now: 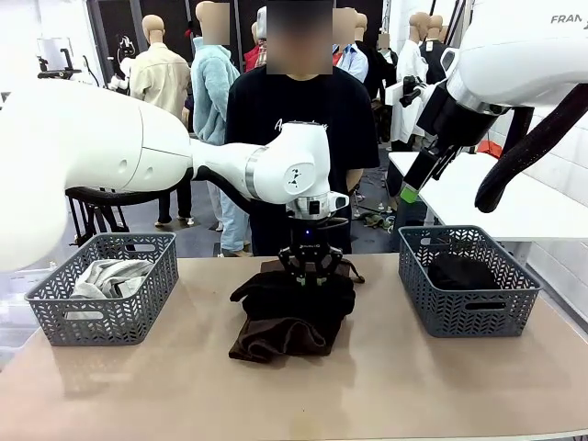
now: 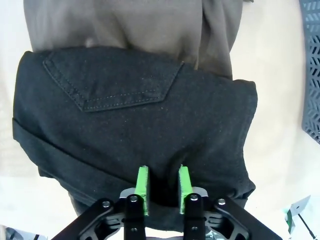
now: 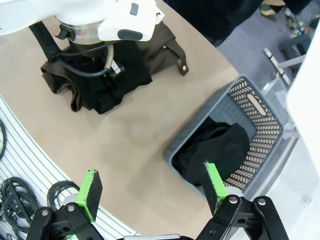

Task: Sort the tops and bottoms.
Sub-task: Lift clothes from the center of the table with your left hand.

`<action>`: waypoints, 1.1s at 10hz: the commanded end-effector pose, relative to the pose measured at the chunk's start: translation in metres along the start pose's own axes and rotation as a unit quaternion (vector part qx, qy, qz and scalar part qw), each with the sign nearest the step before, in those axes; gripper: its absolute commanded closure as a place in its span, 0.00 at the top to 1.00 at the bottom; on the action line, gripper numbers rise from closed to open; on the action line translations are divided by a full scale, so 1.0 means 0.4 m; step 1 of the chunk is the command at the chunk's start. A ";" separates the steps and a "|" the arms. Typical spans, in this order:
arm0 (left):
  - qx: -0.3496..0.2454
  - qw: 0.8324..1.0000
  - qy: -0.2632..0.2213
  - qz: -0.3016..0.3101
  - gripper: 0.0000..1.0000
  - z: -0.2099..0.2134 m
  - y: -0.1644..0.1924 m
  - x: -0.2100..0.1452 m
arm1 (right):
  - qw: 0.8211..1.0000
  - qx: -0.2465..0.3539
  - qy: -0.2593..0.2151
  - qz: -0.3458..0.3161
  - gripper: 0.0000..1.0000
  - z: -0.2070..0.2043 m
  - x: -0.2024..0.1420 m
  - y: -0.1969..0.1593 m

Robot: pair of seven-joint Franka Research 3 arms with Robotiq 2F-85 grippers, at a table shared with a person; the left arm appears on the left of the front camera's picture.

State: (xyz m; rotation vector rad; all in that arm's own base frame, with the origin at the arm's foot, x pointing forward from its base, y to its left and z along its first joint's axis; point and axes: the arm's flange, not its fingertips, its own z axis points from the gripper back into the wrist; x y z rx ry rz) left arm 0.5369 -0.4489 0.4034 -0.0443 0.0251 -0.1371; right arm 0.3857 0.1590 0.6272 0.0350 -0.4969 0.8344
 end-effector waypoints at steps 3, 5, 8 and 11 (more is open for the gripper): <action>0.000 1.000 0.001 0.005 0.00 0.000 0.003 0.002 | 1.000 0.001 0.002 -0.001 1.00 -0.002 -0.003 -0.002; 0.000 1.000 0.001 0.005 0.00 0.000 0.003 0.002 | 1.000 0.001 0.002 -0.001 1.00 -0.002 -0.003 -0.002; -0.005 0.999 -0.002 0.048 0.00 0.123 0.098 -0.030 | 1.000 0.001 0.002 -0.001 1.00 -0.002 -0.003 -0.002; -0.005 0.994 -0.041 0.101 0.00 0.291 0.228 -0.105 | 1.000 0.001 0.002 -0.001 1.00 -0.002 -0.003 -0.002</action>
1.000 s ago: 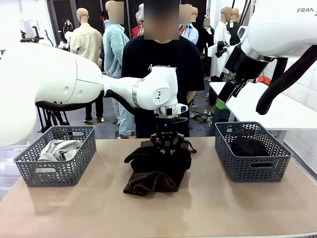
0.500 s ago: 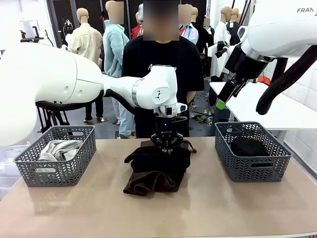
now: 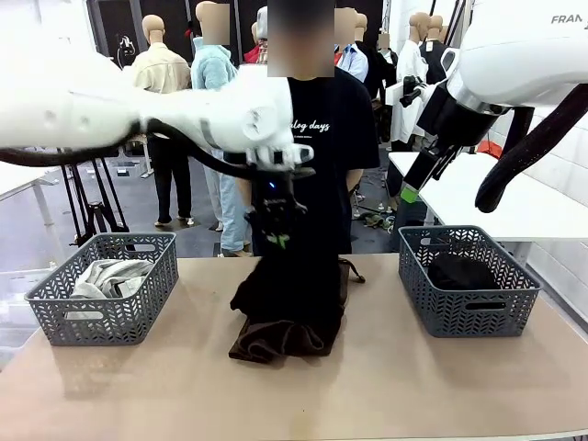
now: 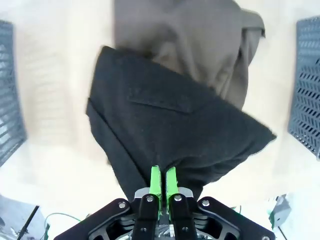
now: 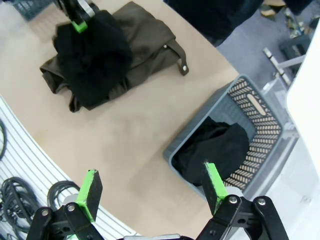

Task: Sort the tops and bottoms.
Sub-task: Lift clothes from the center of the table with your left hand.

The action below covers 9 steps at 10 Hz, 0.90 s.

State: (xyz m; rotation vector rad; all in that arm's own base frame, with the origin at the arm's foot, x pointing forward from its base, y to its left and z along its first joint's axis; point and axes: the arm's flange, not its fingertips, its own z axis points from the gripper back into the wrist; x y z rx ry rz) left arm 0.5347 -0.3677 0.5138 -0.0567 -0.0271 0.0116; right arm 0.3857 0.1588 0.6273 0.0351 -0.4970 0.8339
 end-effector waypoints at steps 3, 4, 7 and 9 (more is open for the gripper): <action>-0.003 1.000 -0.017 0.015 0.00 0.062 0.046 -0.017 | 1.000 0.001 0.003 -0.001 1.00 -0.002 -0.003 -0.001; -0.003 1.000 -0.017 0.015 0.00 0.062 0.046 -0.017 | 1.000 0.001 0.003 -0.001 1.00 -0.002 -0.003 -0.001; -0.039 0.991 -0.085 0.096 0.00 0.173 0.107 -0.046 | 1.000 0.001 0.003 -0.001 1.00 -0.002 -0.003 -0.001; -0.024 0.981 -0.148 0.120 0.00 0.322 0.147 -0.091 | 1.000 0.001 0.003 -0.001 1.00 -0.002 -0.003 -0.001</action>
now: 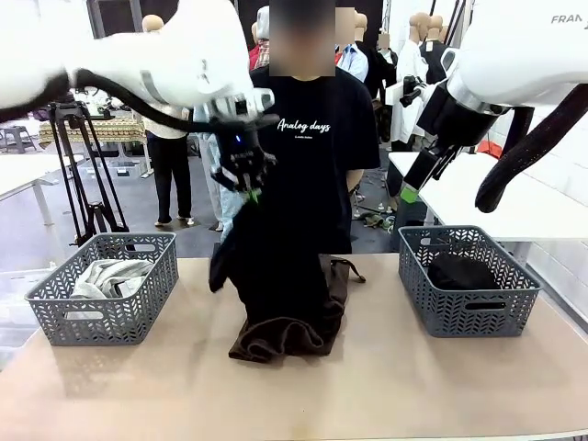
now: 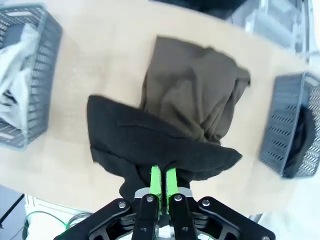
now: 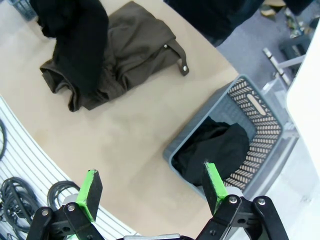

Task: Sort the tops and bottoms.
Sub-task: Lift clothes from the center of the table with your left hand.

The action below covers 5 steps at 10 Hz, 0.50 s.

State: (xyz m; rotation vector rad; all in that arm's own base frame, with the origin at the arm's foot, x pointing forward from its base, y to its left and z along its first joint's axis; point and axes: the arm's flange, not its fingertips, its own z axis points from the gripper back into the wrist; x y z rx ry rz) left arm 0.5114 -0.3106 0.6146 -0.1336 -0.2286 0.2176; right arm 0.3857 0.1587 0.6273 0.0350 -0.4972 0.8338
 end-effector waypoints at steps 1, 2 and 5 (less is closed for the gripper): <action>0.001 0.997 -0.075 0.003 0.00 0.137 0.012 -0.038 | 1.000 0.001 0.003 -0.001 1.00 -0.003 -0.003 -0.001; -0.001 0.995 -0.102 -0.005 0.00 0.186 0.006 -0.047 | 1.000 0.001 0.003 -0.001 1.00 -0.003 -0.003 -0.001; -0.008 0.986 -0.154 -0.057 0.00 0.268 -0.042 -0.063 | 1.000 0.001 0.003 -0.001 1.00 -0.003 -0.003 -0.001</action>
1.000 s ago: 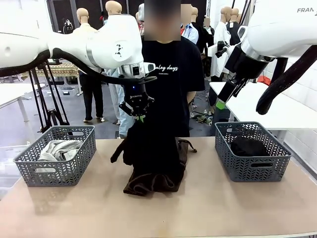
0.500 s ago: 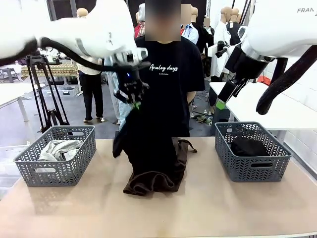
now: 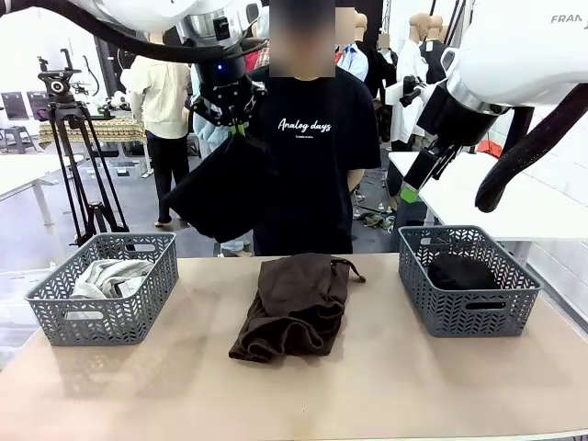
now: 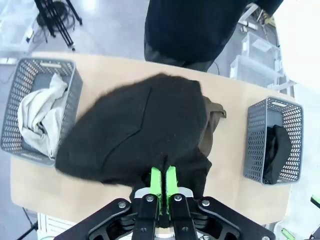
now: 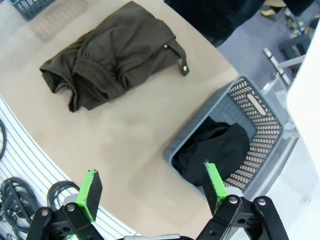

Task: Sort the tops and bottoms.
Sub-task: Lift clothes from the center of the table with your left hand.

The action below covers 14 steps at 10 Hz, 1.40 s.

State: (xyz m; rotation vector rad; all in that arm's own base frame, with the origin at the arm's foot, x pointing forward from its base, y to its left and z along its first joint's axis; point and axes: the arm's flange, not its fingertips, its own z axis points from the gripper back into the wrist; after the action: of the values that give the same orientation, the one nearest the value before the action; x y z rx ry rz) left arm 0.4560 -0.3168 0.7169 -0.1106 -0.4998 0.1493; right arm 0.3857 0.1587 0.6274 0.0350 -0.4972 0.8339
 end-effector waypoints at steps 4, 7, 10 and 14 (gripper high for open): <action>0.000 1.000 0.000 0.000 0.00 0.000 0.000 0.000 | 1.000 0.001 0.003 -0.001 1.00 -0.003 -0.003 -0.001; 0.000 1.000 0.000 0.000 0.00 0.000 0.000 0.000 | 1.000 0.001 0.003 -0.001 1.00 -0.003 -0.003 -0.001; 0.000 1.000 0.000 0.000 0.00 0.000 0.000 0.000 | 1.000 0.001 0.003 -0.001 1.00 -0.003 -0.003 -0.001; 0.000 1.000 0.000 0.000 0.00 0.000 0.000 0.000 | 1.000 0.001 0.003 -0.001 1.00 -0.003 -0.003 -0.001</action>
State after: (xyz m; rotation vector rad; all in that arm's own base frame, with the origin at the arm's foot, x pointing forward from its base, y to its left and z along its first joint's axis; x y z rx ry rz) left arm 0.4591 -0.3216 0.7134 -0.0955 -0.4985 0.1408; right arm 0.3857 0.1588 0.6274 0.0350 -0.4972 0.8339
